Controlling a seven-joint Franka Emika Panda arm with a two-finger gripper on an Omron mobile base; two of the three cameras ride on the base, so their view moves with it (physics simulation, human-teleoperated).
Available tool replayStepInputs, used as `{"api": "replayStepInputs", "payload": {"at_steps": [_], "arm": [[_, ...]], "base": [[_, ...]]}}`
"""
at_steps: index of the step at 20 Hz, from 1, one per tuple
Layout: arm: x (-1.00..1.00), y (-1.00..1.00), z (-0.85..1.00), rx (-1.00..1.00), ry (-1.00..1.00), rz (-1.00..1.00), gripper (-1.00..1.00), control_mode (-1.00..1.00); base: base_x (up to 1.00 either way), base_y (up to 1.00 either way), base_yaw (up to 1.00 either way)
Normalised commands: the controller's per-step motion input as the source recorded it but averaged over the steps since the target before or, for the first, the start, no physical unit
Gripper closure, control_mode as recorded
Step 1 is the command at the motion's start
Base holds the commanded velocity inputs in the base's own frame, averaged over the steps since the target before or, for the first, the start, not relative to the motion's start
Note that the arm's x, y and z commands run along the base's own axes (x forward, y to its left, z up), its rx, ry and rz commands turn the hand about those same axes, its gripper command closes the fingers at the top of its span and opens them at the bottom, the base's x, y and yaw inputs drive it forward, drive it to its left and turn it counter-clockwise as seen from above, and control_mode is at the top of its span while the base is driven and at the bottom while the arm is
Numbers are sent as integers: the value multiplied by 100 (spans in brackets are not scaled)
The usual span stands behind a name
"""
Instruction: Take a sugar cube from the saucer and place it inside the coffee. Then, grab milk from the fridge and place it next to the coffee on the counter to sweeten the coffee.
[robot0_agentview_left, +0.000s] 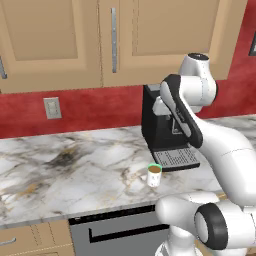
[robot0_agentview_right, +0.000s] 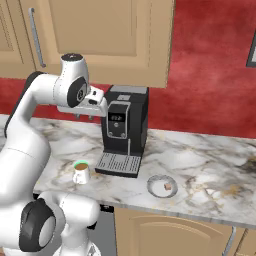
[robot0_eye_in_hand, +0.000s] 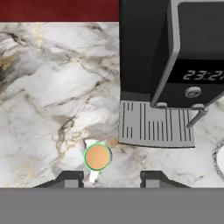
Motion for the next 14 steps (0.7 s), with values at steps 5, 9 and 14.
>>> {"api": "replayStepInputs", "payload": {"at_steps": [5,9,14], "arm": [[-44,-29,-6,8,-4,-9,-100,-100],[-86,-96,-27,17,3,-38,-100,-100],[-56,-100,-37,10,12,-48,-100,-100]], "base": [[0,0,0],[0,0,0],[0,0,0]]}}
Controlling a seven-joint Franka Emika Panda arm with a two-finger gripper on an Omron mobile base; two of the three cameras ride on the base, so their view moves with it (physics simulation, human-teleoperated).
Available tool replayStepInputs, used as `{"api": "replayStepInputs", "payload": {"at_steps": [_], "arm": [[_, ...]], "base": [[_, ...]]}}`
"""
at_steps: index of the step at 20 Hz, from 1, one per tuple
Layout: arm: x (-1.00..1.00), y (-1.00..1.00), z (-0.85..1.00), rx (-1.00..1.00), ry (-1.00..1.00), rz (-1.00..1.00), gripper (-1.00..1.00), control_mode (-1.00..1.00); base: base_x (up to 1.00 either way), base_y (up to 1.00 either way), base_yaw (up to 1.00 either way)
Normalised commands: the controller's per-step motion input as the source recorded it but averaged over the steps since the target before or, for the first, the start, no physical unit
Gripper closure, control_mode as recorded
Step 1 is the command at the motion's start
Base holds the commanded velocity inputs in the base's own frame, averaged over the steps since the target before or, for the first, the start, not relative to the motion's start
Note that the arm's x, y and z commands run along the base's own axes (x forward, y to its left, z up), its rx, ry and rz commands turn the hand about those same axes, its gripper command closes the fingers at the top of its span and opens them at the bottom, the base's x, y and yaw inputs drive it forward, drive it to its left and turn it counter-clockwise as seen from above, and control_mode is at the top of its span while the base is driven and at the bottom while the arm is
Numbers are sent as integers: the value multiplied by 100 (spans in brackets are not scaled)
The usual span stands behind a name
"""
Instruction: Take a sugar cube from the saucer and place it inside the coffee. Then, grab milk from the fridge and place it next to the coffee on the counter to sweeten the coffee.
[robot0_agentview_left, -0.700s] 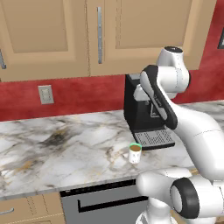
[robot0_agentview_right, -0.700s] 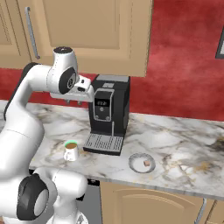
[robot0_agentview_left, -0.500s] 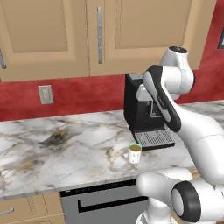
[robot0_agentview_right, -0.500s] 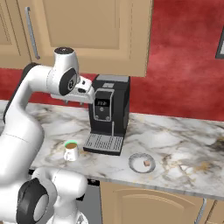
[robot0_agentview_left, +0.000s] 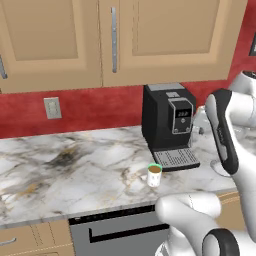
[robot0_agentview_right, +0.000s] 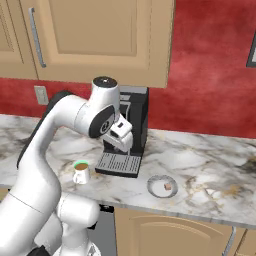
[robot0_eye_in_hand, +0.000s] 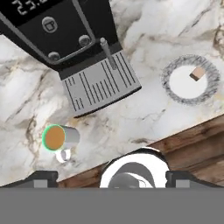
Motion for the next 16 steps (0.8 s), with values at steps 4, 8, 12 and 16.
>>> {"api": "replayStepInputs", "payload": {"at_steps": [4,8,12,16], "arm": [[-33,-100,-36,10,19,-52,-100,-100],[-11,-100,-34,8,18,-49,-100,-100],[-6,-95,-22,6,0,-28,-100,-100],[3,-55,-31,0,0,0,-100,-100]], "base": [[0,0,0],[0,0,0],[0,0,0],[0,0,0]]}}
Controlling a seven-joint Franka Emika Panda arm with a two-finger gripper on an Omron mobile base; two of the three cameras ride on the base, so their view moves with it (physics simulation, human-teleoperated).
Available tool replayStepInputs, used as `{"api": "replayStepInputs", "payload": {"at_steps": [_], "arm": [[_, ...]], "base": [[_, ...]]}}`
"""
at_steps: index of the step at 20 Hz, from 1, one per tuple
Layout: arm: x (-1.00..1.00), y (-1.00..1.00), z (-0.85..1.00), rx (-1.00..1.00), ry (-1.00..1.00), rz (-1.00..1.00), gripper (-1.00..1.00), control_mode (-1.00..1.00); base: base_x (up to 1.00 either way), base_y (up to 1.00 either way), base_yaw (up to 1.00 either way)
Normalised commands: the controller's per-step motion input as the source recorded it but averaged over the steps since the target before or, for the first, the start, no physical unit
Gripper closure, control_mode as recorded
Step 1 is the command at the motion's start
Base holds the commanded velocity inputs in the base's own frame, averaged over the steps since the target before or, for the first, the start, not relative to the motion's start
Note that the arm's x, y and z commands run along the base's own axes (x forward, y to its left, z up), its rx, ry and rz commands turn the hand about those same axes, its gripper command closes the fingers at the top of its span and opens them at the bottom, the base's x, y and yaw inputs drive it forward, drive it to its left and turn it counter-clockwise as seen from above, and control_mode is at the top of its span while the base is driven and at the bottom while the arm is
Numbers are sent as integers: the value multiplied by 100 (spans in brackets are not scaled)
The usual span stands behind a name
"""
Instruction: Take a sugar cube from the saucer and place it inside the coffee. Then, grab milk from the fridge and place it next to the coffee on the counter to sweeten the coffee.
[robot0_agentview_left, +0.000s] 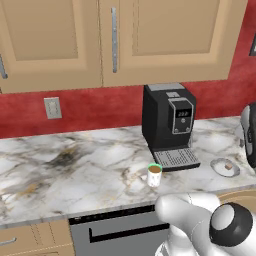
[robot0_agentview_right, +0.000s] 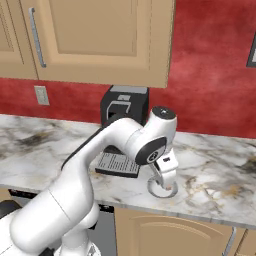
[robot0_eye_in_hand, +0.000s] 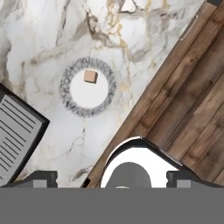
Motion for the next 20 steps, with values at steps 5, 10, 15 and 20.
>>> {"api": "replayStepInputs", "payload": {"at_steps": [5,10,15,20], "arm": [[17,-25,-55,3,0,0,-100,-100],[23,-25,-38,5,0,0,-100,-100],[26,-3,-42,0,0,2,-100,-100],[33,0,-29,0,2,0,-100,-100]], "base": [[0,0,0],[0,0,0],[0,0,0],[0,0,0]]}}
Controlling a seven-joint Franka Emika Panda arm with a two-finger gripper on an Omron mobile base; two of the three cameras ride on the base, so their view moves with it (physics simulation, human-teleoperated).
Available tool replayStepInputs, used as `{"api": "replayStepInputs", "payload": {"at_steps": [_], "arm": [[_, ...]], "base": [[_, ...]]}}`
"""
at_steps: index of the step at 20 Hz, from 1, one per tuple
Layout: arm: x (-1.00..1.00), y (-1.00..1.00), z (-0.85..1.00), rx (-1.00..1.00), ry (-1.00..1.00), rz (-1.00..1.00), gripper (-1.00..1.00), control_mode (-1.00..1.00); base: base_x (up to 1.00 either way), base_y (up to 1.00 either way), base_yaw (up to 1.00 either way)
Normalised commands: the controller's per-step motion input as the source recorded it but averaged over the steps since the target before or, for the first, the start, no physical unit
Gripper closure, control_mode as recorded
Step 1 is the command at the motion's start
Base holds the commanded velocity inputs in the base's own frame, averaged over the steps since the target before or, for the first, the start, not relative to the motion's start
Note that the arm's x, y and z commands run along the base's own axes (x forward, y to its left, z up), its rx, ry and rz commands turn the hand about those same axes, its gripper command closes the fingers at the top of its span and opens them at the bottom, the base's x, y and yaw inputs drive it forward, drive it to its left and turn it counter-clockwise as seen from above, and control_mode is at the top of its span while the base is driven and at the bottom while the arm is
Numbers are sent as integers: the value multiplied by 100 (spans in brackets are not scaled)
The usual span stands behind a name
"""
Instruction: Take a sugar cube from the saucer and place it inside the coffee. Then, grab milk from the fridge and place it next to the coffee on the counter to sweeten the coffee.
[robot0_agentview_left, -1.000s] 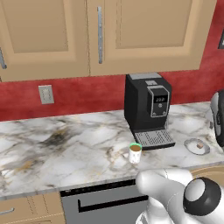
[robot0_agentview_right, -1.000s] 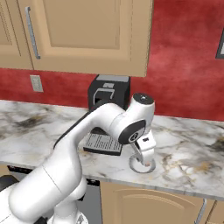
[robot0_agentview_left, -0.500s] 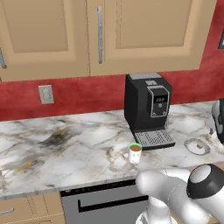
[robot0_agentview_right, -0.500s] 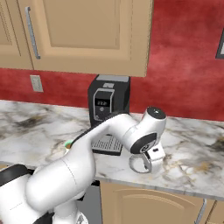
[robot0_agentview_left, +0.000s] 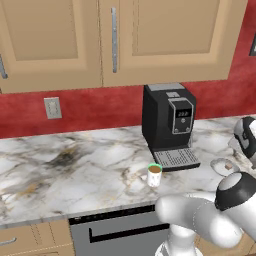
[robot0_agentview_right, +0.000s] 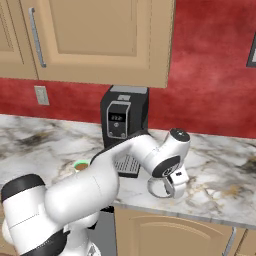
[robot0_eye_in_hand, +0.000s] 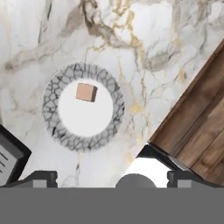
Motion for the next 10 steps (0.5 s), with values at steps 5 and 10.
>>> {"api": "replayStepInputs", "payload": {"at_steps": [5,10], "arm": [[29,0,-31,0,4,0,-100,-100],[15,0,-29,0,4,0,-100,-100]], "base": [[0,0,0],[0,0,0]]}}
